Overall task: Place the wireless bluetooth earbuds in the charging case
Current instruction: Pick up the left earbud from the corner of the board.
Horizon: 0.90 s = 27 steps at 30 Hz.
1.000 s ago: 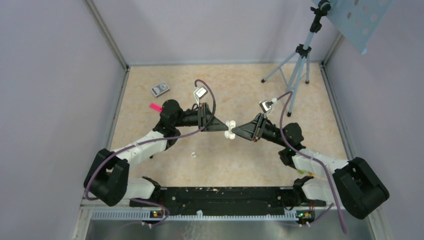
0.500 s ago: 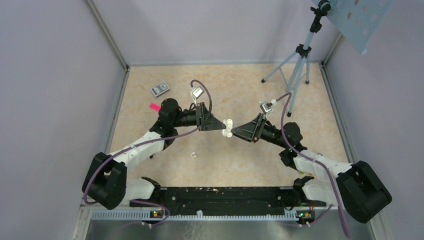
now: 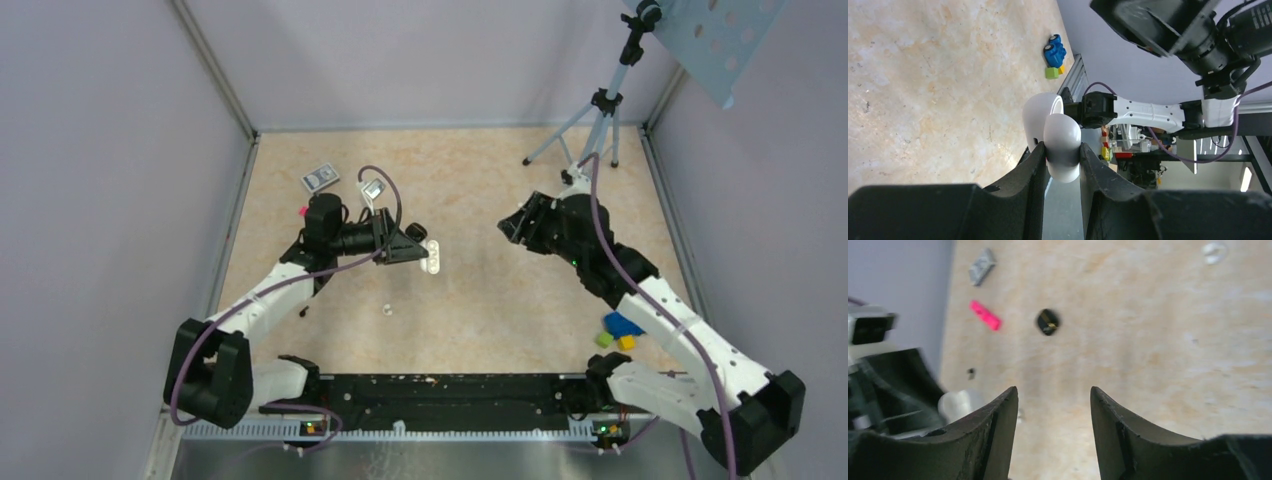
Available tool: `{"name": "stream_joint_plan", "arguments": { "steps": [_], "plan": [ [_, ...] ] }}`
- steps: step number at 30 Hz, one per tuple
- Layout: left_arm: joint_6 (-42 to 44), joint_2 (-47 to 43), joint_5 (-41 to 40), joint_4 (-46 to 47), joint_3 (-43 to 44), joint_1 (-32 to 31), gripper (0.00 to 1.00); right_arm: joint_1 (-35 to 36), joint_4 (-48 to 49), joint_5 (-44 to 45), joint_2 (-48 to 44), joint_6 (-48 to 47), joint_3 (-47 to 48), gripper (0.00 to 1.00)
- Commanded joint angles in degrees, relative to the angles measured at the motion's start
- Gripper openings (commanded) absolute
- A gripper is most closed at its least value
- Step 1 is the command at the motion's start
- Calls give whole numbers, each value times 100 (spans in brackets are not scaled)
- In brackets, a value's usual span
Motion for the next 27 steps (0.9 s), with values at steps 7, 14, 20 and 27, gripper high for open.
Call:
{"name": "stream_joint_plan", "arguments": {
  "steps": [7,14,20,27],
  "plan": [
    [597,-303,-79,-507,56,9,0,-55,-1137,2229,2044,-1263,1007,35],
    [712,-541,-57,-733,-155,228,0,-527,-791,2459,3199,-1705,1475,29],
    [847,-659,-6,-1116,-110,565,0,-740,-887,2304,4064,-2135,2237,25],
    [1359,-858,150,-1984,39,939,0,-736,-607,2059,4416,-2142,2334,25]
  ]
}}
